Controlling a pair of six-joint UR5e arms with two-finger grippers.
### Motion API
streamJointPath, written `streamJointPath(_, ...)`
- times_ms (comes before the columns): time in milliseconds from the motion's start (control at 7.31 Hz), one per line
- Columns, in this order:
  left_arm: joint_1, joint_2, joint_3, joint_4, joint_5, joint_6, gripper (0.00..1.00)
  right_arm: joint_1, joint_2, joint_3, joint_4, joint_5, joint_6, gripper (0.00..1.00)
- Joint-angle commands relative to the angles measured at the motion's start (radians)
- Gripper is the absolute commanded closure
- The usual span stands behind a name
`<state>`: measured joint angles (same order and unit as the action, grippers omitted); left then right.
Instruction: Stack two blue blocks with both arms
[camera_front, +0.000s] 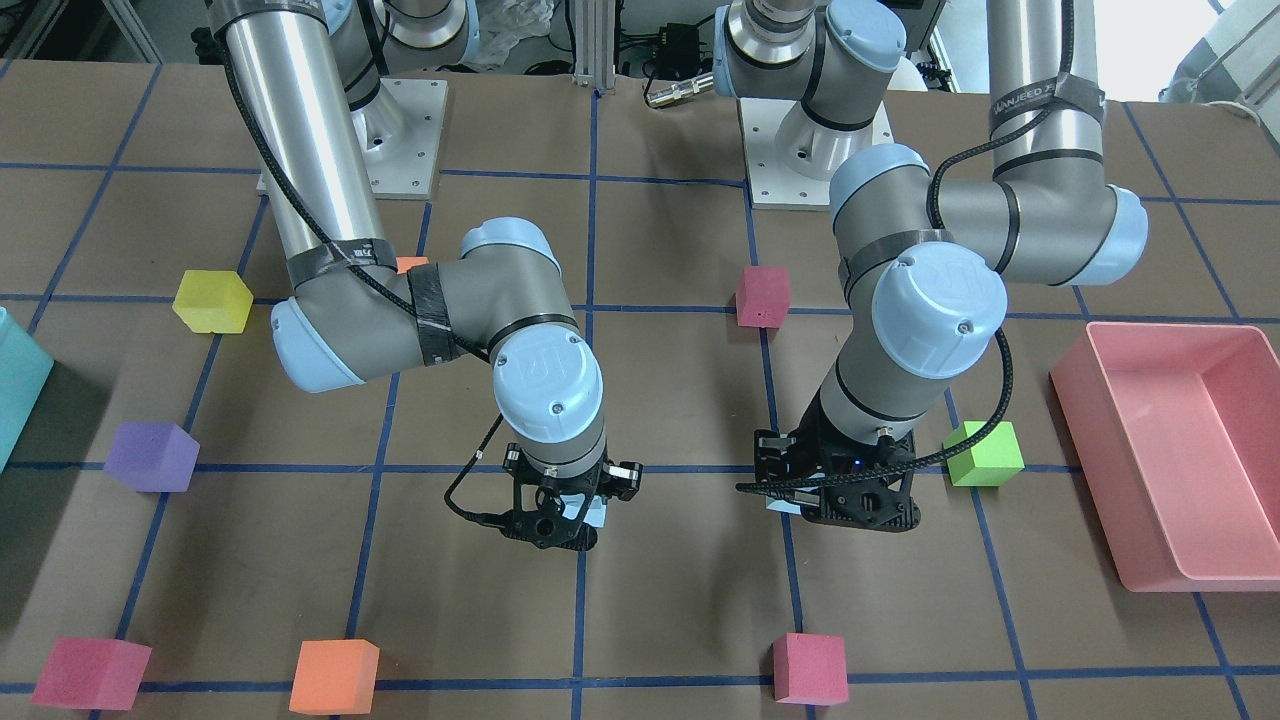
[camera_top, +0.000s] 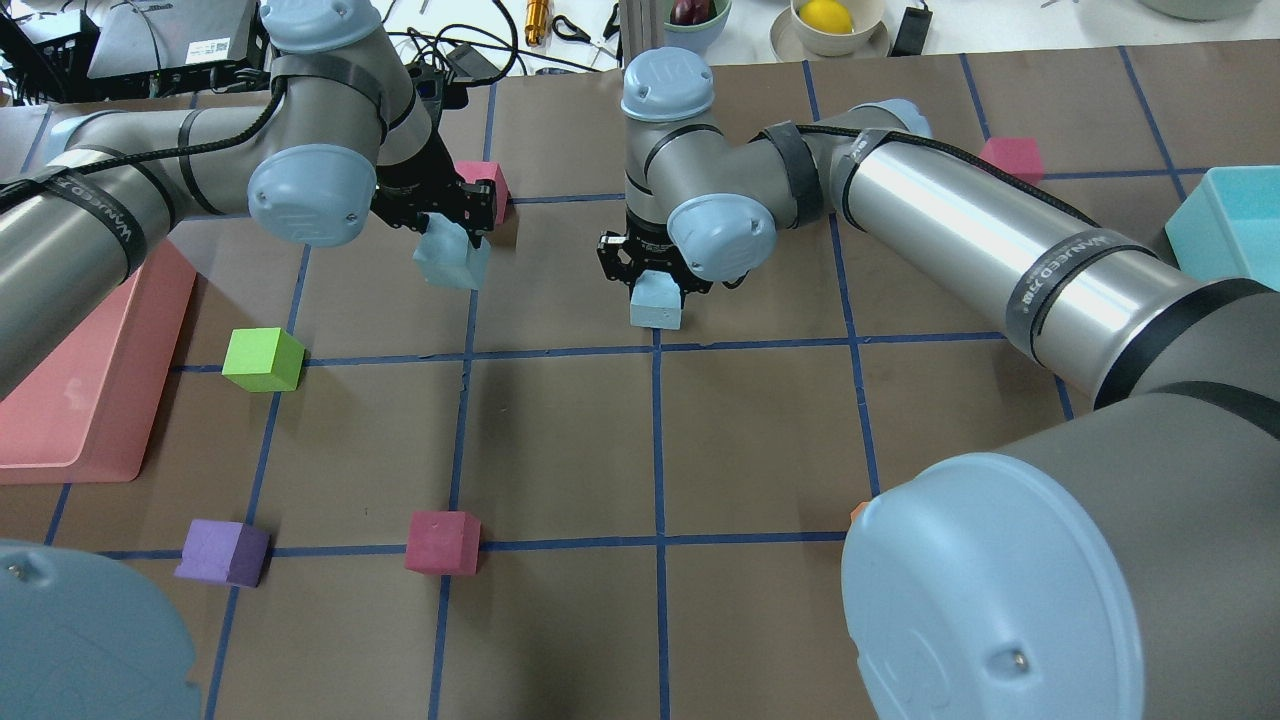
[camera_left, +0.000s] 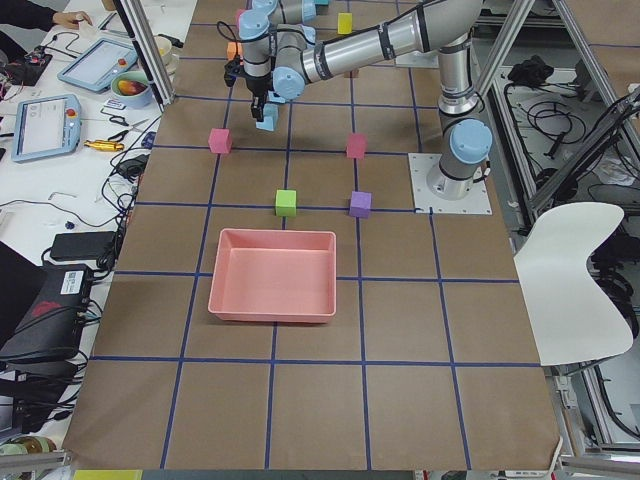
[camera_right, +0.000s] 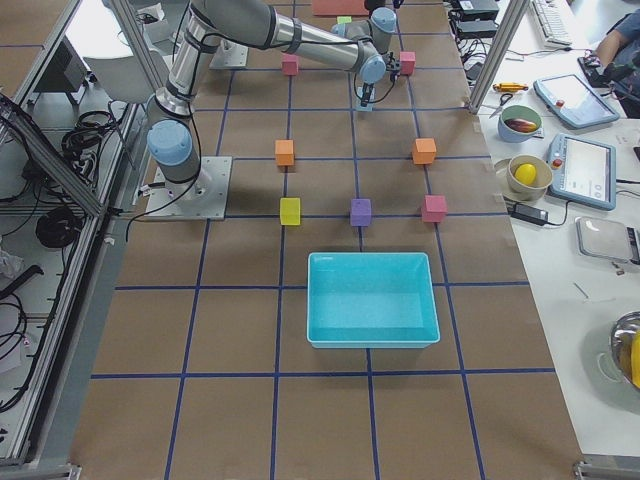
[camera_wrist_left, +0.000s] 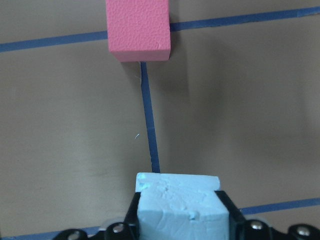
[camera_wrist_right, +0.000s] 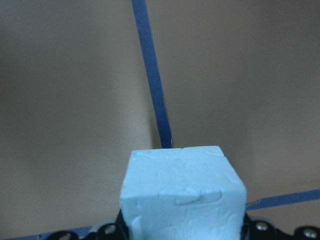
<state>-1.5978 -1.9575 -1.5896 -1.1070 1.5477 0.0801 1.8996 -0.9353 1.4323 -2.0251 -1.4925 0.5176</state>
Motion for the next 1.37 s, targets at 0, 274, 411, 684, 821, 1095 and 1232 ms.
streamJointPath(0,-0.001,0.002,-0.001,0.000,0.000,0.003,1.00,0.004,0.019,-0.001,-0.018,0.005,-0.008,0.89)
streamJointPath(274,-0.001,0.000,0.000,0.000,0.000,0.003,1.00,0.004,0.035,-0.010,-0.037,0.000,-0.025,0.55)
streamJointPath(411,-0.002,0.002,0.000,0.000,-0.001,0.003,1.00,0.004,0.035,-0.010,-0.038,-0.008,-0.053,0.09)
streamJointPath(684,-0.004,0.005,0.002,0.000,-0.003,0.003,1.00,0.003,0.026,-0.015,-0.032,-0.028,-0.060,0.00)
streamJointPath(821,-0.004,0.005,0.002,0.001,-0.008,0.001,1.00,-0.004,0.010,-0.023,-0.023,-0.031,-0.064,0.00)
streamJointPath(1095,-0.017,-0.007,0.037,-0.002,-0.014,-0.014,1.00,-0.066,-0.080,-0.029,0.064,-0.043,-0.083,0.00)
streamJointPath(1232,-0.049,-0.026,0.083,-0.013,-0.012,-0.067,1.00,-0.153,-0.127,-0.041,0.128,-0.028,-0.117,0.00)
